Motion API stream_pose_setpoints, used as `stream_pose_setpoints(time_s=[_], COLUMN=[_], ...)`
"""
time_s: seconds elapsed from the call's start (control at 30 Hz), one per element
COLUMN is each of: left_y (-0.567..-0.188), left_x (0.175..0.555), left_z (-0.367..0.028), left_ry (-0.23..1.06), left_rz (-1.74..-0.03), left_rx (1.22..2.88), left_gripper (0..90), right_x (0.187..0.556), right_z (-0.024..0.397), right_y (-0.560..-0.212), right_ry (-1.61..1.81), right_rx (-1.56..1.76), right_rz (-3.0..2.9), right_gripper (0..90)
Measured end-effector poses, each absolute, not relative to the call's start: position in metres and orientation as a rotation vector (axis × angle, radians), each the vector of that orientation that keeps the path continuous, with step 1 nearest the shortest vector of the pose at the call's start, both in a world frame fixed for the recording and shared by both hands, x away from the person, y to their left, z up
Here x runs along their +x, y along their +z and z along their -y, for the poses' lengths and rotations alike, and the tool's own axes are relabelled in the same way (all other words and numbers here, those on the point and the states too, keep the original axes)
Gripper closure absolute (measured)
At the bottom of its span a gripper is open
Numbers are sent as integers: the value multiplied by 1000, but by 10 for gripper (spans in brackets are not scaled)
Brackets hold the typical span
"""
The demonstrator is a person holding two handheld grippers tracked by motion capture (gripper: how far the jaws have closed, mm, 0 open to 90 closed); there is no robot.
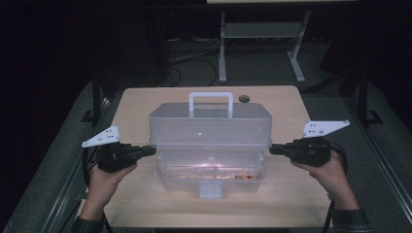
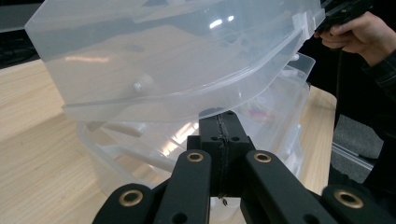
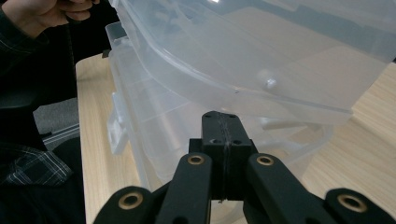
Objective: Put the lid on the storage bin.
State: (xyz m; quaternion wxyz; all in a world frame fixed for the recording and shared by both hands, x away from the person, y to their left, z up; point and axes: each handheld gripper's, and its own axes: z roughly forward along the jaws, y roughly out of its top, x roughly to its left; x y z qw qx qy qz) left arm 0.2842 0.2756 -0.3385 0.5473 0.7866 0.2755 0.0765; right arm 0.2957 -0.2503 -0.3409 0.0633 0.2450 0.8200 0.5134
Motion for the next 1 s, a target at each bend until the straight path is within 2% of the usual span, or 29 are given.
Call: stream_pose_setpoints(time_s=[0.5,1.0], left_y=[-352,-366], left_x=[275,261], left_z=[-280,-281], left_ry=[171,218], left_rz=[-669,-672], left_rx=[1881,1900], left_gripper=[900,900], right_x=[285,271], right_z=[250,249], right_y=[-352,-363], right_ry=[1528,1527], right_rx=[749,760], right_rz=[-2487,-2467], right_gripper=[899,900])
